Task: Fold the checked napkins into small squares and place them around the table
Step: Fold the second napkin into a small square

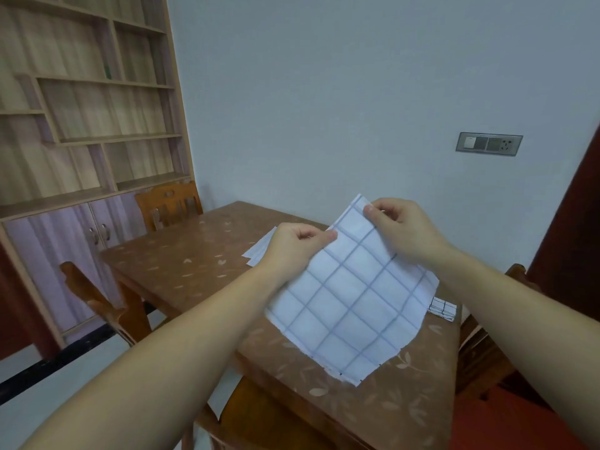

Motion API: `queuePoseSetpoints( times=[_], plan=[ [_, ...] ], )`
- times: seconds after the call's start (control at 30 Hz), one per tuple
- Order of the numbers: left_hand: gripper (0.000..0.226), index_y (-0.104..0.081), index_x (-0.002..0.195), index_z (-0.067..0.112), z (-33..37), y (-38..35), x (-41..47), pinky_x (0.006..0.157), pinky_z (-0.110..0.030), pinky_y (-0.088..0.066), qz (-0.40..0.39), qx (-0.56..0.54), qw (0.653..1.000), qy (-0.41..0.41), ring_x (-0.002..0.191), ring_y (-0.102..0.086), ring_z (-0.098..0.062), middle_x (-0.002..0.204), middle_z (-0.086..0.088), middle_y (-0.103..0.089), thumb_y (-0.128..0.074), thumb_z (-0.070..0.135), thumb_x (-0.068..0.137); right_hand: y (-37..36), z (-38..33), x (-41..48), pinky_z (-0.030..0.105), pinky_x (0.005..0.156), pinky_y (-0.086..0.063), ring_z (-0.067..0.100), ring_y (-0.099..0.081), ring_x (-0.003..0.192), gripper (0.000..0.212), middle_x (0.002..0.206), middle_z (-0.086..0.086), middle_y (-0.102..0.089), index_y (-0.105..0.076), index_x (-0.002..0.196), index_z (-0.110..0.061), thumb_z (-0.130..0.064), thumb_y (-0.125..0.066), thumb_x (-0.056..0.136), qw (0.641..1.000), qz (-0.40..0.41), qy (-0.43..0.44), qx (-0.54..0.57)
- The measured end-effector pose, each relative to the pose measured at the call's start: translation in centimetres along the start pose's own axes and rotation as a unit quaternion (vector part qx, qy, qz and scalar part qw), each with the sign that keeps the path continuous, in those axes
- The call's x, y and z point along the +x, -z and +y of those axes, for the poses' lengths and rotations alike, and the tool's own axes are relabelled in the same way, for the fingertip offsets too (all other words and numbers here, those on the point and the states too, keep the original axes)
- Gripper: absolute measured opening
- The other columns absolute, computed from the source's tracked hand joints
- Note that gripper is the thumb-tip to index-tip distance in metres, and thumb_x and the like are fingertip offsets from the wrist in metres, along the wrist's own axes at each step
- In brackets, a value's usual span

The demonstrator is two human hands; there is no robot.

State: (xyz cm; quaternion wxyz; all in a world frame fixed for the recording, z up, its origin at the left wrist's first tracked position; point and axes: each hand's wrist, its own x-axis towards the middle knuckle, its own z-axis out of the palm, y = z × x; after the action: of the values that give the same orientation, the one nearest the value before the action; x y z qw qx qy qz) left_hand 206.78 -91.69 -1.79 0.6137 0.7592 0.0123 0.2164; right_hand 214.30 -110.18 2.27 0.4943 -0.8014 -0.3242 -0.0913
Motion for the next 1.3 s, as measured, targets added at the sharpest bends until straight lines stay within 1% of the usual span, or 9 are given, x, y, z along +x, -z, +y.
queuePoseSetpoints(
  times=[0.2, 0.33, 0.43, 0.57, 0.7, 0.83, 0.9, 1.03, 1.3],
  plan=[
    [0.06, -0.047, 0.06, -0.012, -0.6, 1.7, -0.5, 0.055, -0.025, -0.034, -0.028, 0.099, 0.995, -0.01, 0.05, -0.035, -0.021, 0.056, -0.011, -0.039, -0.075, 0.035, 0.083, 1.6, 0.5, 0.0, 0.015, 0.044, -0.026, 0.004, -0.032, 0.041, 0.03, 0.042, -0.015, -0.039, -0.065, 0.072, -0.017, -0.028, -0.056, 0.098, 0.999, 0.027, -0.007, -0.037],
    [0.065, -0.033, 0.052, 0.004, -1.3, 2.8, -0.5, 0.053, -0.034, -0.026, -0.1, 0.159, 0.981, 0.039, 0.045, -0.023, -0.023, 0.05, -0.008, -0.025, -0.073, 0.045, 0.082, 1.7, 1.1, 0.0, 0.023, 0.053, -0.031, 0.004, -0.034, 0.048, 0.029, 0.052, -0.011, -0.044, -0.069, 0.078, -0.013, -0.03, -0.057, 0.097, 0.998, 0.022, 0.0, -0.05],
    [0.054, -0.057, 0.06, 0.007, -0.7, 2.7, -0.7, 0.056, -0.033, -0.041, -0.195, 0.203, 0.954, 0.102, 0.053, -0.053, -0.023, 0.058, -0.011, -0.055, -0.07, 0.057, 0.079, 1.8, 0.6, 0.0, 0.022, 0.056, -0.038, 0.004, -0.046, 0.053, 0.029, 0.057, -0.01, -0.056, -0.07, 0.074, -0.019, -0.03, -0.057, 0.098, 0.999, -0.011, -0.004, -0.032],
    [0.027, -0.074, 0.096, 0.004, 0.8, 1.0, -0.9, 0.075, -0.027, -0.059, -0.233, 0.079, 0.959, 0.142, 0.086, -0.073, -0.02, 0.096, -0.009, -0.076, -0.071, 0.029, 0.088, 1.6, -0.6, -0.2, 0.018, 0.057, -0.048, 0.003, -0.061, 0.055, 0.034, 0.061, -0.01, -0.068, -0.073, 0.075, -0.015, -0.038, -0.058, 0.095, 0.988, -0.041, -0.113, 0.1],
    [0.017, -0.073, 0.097, 0.008, 0.5, 0.7, -0.5, 0.065, -0.026, -0.059, -0.156, -0.023, 0.976, 0.148, 0.074, -0.073, -0.016, 0.085, -0.003, -0.077, -0.068, 0.023, 0.09, 2.7, 1.4, -1.7, 0.042, 0.071, -0.062, 0.031, -0.073, 0.095, 0.088, 0.105, 0.018, -0.074, -0.079, 0.096, -0.004, -0.08, -0.037, 0.078, 0.822, -0.101, -0.286, 0.483],
    [0.02, -0.071, 0.095, 0.003, -0.8, 0.8, -0.1, 0.061, -0.031, -0.06, -0.064, -0.077, 0.983, 0.152, 0.07, -0.073, -0.019, 0.082, -0.006, -0.076, -0.068, 0.023, 0.09, 1.2, 4.1, -4.1, 0.057, 0.093, -0.05, 0.039, -0.06, 0.12, 0.1, 0.132, 0.023, -0.061, -0.07, 0.119, -0.003, -0.085, -0.037, 0.073, 0.747, -0.121, -0.294, 0.584],
    [0.019, -0.072, 0.094, 0.003, -1.3, 0.4, 0.0, 0.064, -0.034, -0.061, -0.033, -0.095, 0.983, 0.157, 0.073, -0.074, -0.022, 0.086, -0.009, -0.076, -0.069, 0.022, 0.09, 0.4, 4.6, -4.6, 0.052, 0.101, -0.048, 0.036, -0.057, 0.125, 0.086, 0.134, 0.019, -0.061, -0.063, 0.13, -0.006, -0.073, -0.04, 0.081, 0.78, -0.152, -0.281, 0.538],
    [0.021, -0.073, 0.095, 0.003, -2.1, 0.1, 0.2, 0.071, -0.039, -0.061, -0.02, -0.09, 0.982, 0.167, 0.077, -0.073, -0.026, 0.092, -0.012, -0.076, -0.07, 0.022, 0.089, -0.4, 5.1, -4.3, 0.047, 0.096, -0.052, 0.026, -0.068, 0.109, 0.033, 0.121, 0.008, -0.071, -0.062, 0.127, -0.012, -0.016, -0.06, 0.094, 0.924, -0.126, -0.239, 0.272],
    [0.023, -0.07, 0.113, 0.009, -2.5, 1.2, 0.2, 0.083, -0.036, -0.059, -0.112, -0.044, 0.974, 0.192, 0.096, -0.072, -0.023, 0.107, -0.008, -0.075, -0.066, 0.018, 0.092, 1.4, 5.7, -4.1, 0.042, 0.089, -0.053, 0.025, -0.07, 0.105, 0.028, 0.115, 0.007, -0.073, -0.063, 0.123, -0.009, -0.011, -0.048, 0.1, 0.907, -0.134, -0.295, 0.27]
  ],
)
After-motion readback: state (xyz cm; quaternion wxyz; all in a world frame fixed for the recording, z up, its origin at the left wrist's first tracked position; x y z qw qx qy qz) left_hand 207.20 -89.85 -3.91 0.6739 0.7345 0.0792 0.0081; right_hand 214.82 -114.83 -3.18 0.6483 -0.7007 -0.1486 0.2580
